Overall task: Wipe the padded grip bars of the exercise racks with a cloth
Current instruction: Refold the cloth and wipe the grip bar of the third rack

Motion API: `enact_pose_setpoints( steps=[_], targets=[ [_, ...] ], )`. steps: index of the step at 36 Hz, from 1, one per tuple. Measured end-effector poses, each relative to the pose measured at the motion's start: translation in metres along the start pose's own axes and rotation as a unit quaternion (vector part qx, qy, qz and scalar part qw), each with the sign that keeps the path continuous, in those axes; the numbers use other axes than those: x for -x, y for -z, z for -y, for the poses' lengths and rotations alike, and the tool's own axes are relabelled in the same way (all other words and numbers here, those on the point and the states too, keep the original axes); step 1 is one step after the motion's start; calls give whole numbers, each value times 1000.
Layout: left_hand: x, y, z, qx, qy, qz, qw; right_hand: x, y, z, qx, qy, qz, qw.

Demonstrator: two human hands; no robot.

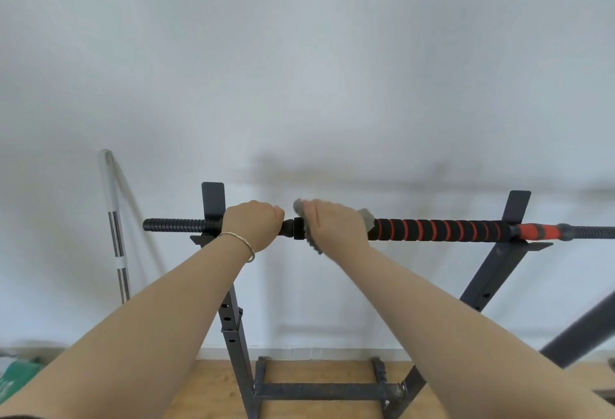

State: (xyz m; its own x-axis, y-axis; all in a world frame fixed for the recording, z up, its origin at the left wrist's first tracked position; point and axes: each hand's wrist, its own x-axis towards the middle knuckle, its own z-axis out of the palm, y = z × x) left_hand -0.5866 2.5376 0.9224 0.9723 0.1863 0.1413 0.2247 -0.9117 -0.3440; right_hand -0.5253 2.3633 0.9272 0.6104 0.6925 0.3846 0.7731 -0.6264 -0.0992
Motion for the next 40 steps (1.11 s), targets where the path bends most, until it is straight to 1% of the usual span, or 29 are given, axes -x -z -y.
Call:
enact_pose_setpoints(
  steps=[1, 2, 4, 5, 6, 8, 13, 16, 18, 20, 22, 23, 24, 25, 26, 28, 30, 31, 32, 33, 34, 35, 36, 38, 39, 40],
  targets=[
    [0, -1, -1, -1, 1, -1, 1000, 0, -8, 6, 60, 6, 4, 998],
    [1, -2, -2, 0, 4, -3, 1000, 0, -11, 12, 86, -17, 15, 996],
    [1, -4, -3, 4, 12, -12, 1000, -5, -15, 14, 100, -39, 1, 994],
    [1, -4, -3, 0, 10, -17, 1000, -11, -19, 11, 113, -25, 0, 993],
    [2, -5, -4, -6, 5, -21, 1000, -17, -21, 8, 115, -18, 20, 993],
    [3, -6, -3, -15, -2, -28, 999, -31, -20, 3, 107, -18, 68, 992],
    [4, -12, -5, -12, 0, -56, 998, -47, -16, -1, 70, -23, 140, 987],
    [7, -13, -6, -12, 0, -61, 998, -52, -10, 1, 18, -69, 197, 978],
    [10, -13, -7, -14, 8, -61, 998, -60, -7, 1, -12, -101, 261, 960],
    [15, -11, -9, -23, 27, -71, 997, -67, -3, -3, -47, -121, 297, 946],
    [18, -11, -8, -28, 35, -95, 994, -71, 2, -2, -19, -80, 316, 945],
    [18, -11, -8, -32, 36, -100, 994, -70, 5, -1, -7, -72, 299, 951],
    [18, -10, -8, -39, 34, -91, 995, -68, 6, -3, 11, -61, 265, 962],
    [17, -10, -7, -42, 30, -75, 996, -64, 10, -4, 27, -46, 216, 975],
    [16, -10, -7, -39, 23, -65, 997, -59, 13, -8, 64, -12, 173, 983],
    [14, -11, -6, -23, 14, -70, 997, -42, 23, -19, 105, 29, 68, 992],
    [13, -8, -6, -13, 12, -72, 997, -19, 32, -29, 143, 28, -5, 989],
    [12, -6, -7, -7, 12, -73, 997, -10, 32, -37, 113, 3, -65, 991],
    [11, -3, -9, -2, 11, -75, 997, 0, 33, -42, 76, -15, -89, 993],
    [10, 1, -12, 2, 8, -73, 997, 8, 32, -44, 36, -31, -99, 994],
    [8, 4, -16, 6, 2, -67, 998, 14, 28, -46, 15, -28, -91, 995],
    [7, 7, -21, 9, -6, -59, 998, 20, 23, -47, 13, -4, -83, 996],
    [5, 9, -26, 15, -14, -49, 999, 24, 19, -45, 18, 18, -67, 997],
    [1, 8, -32, 26, -23, -35, 999, 27, 9, -39, 83, 58, -58, 993],
    [0, 6, -33, 23, -24, -35, 999, 26, 3, -37, 114, 45, -65, 990],
    [-1, 4, -33, 19, -23, -42, 999, 24, 3, -33, 108, 10, -74, 991]
  ],
)
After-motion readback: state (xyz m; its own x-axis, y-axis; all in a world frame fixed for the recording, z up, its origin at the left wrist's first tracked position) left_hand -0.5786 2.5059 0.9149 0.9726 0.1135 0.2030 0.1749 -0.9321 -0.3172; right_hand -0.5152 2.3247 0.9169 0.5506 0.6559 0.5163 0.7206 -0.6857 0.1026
